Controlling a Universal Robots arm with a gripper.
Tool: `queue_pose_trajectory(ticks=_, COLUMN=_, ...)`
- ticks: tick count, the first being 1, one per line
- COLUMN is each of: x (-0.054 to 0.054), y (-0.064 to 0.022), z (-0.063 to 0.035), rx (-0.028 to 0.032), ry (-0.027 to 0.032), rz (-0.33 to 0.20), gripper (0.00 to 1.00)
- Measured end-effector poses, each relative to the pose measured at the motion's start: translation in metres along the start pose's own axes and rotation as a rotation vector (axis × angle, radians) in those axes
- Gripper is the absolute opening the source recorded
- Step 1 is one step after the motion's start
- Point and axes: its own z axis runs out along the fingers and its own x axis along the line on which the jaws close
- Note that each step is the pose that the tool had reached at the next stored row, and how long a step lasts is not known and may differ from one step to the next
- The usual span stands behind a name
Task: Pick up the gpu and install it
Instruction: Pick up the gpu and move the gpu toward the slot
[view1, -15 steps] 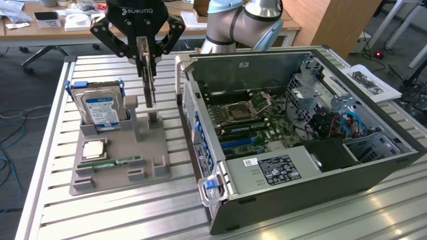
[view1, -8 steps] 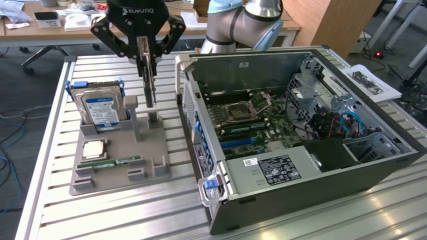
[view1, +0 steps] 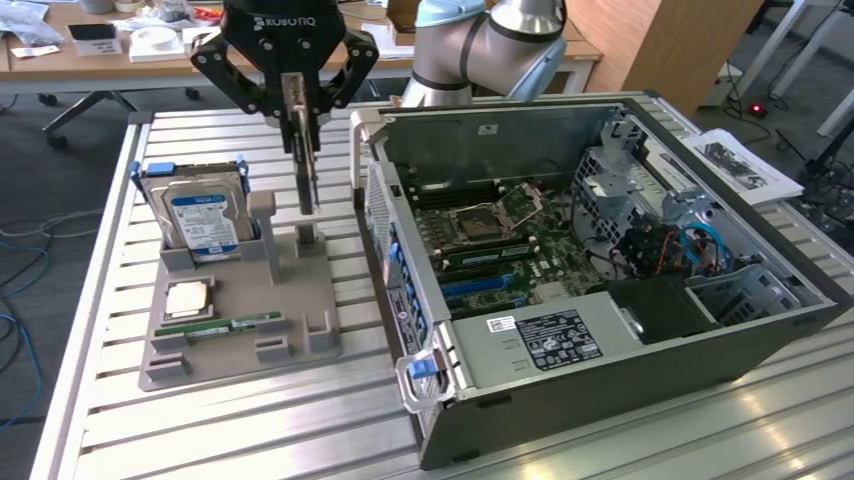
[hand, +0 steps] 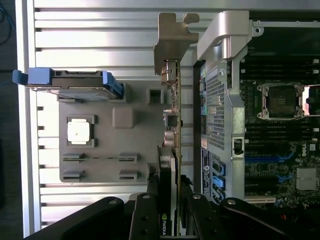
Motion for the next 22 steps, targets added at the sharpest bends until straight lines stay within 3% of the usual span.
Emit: queue_pose_trajectory(ticks=22, x=-0.026, y=0.0009, z=0.0007, rx=-0.0011, ry=0.0, rz=0.0, gripper=0.27)
